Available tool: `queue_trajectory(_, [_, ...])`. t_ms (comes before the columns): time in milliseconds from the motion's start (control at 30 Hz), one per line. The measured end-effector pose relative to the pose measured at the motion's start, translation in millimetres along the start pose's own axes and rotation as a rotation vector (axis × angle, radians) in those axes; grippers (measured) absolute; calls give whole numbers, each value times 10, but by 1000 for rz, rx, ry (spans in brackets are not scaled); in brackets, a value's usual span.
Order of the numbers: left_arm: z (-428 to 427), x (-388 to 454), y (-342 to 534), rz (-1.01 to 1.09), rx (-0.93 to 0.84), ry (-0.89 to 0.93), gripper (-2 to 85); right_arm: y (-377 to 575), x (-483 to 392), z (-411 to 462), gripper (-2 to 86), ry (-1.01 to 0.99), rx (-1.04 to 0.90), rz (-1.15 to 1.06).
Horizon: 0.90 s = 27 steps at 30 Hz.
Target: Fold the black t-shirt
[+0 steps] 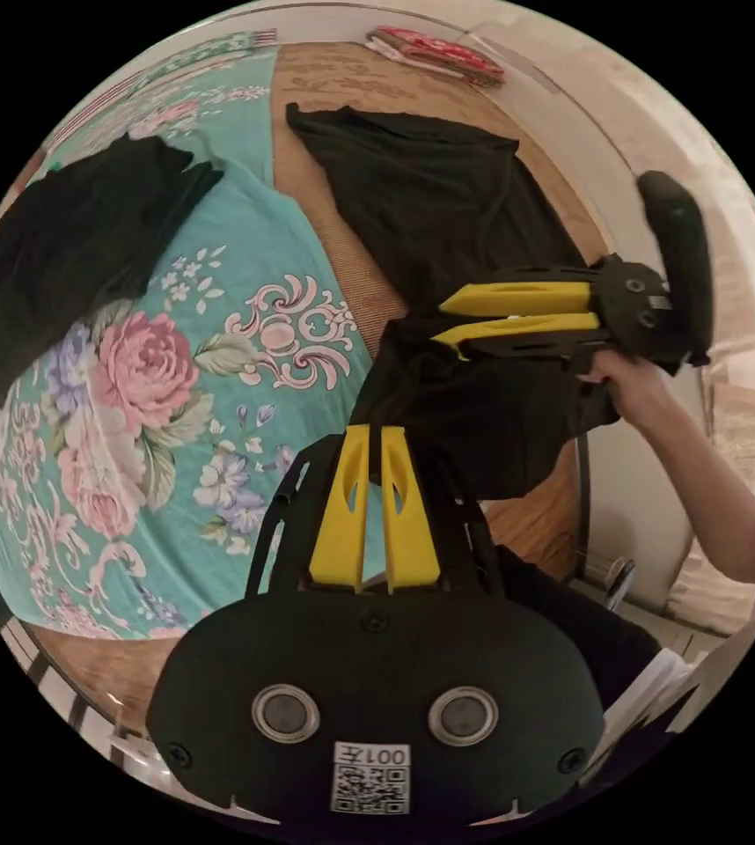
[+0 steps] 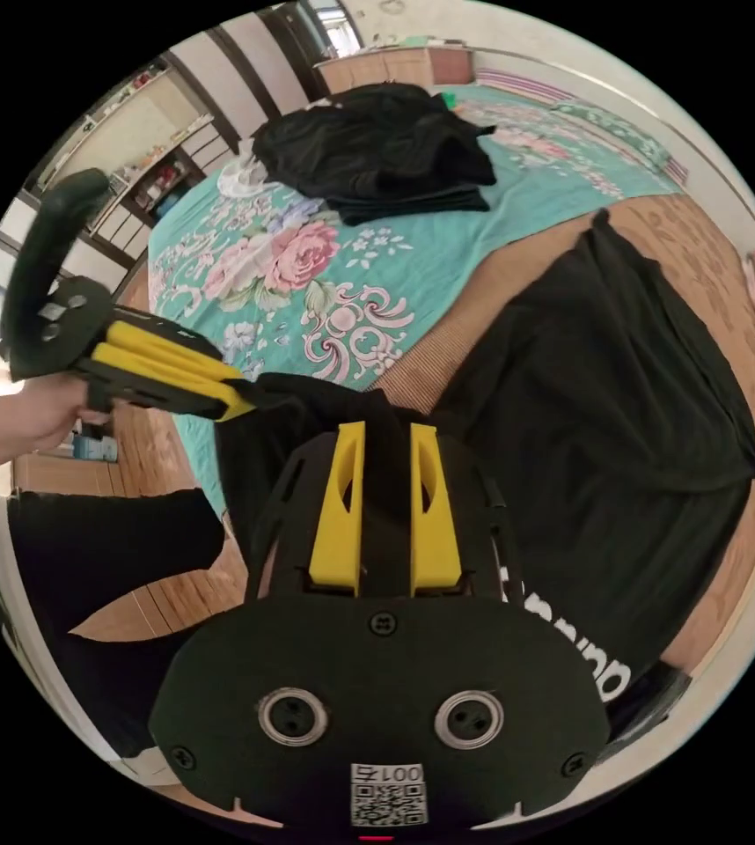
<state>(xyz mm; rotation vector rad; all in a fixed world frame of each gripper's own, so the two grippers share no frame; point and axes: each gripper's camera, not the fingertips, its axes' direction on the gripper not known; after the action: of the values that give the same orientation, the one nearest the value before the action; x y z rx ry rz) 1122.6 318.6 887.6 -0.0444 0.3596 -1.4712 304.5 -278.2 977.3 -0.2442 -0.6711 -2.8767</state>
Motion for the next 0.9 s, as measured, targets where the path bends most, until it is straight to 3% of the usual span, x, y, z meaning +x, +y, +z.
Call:
queue_trajectory(133, [-67, -184, 118, -271, -38, 218, -11, -383, -219, 218, 27, 76, -47, -37])
queue_trajectory(200, [-97, -171, 124, -280, -84, 170, -10, -495, -285, 225, 25, 84, -53, -48])
queue_trajectory(333, [-548, 163, -224, -34, -52, -148, -8, -640, -91, -254, 35, 125, 133, 103])
queue_trajectory(467, [-959, 461, -977, 168, 120, -183, -1, -741, 391, -796, 66, 226, 318, 282])
queue_trajectory(567, [-1101, 741, -1974, 371, 226, -134, 25, -922, 911, -880, 86, 304, 299, 336])
queue_trajectory(667, [-1090, 1053, -3021, 556, 246, -155, 40, -1118, 1489, -814, 89, 260, 198, 375])
queue_trajectory(767, [-1016, 1413, -3874, 736, 142, -222, 42, -1224, 1844, -649, 76, 170, 59, 385])
queue_trajectory(900, [-983, 1996, -4613, 1015, -13, -387, 80, -1289, 1863, -715, 67, 192, 77, 339])
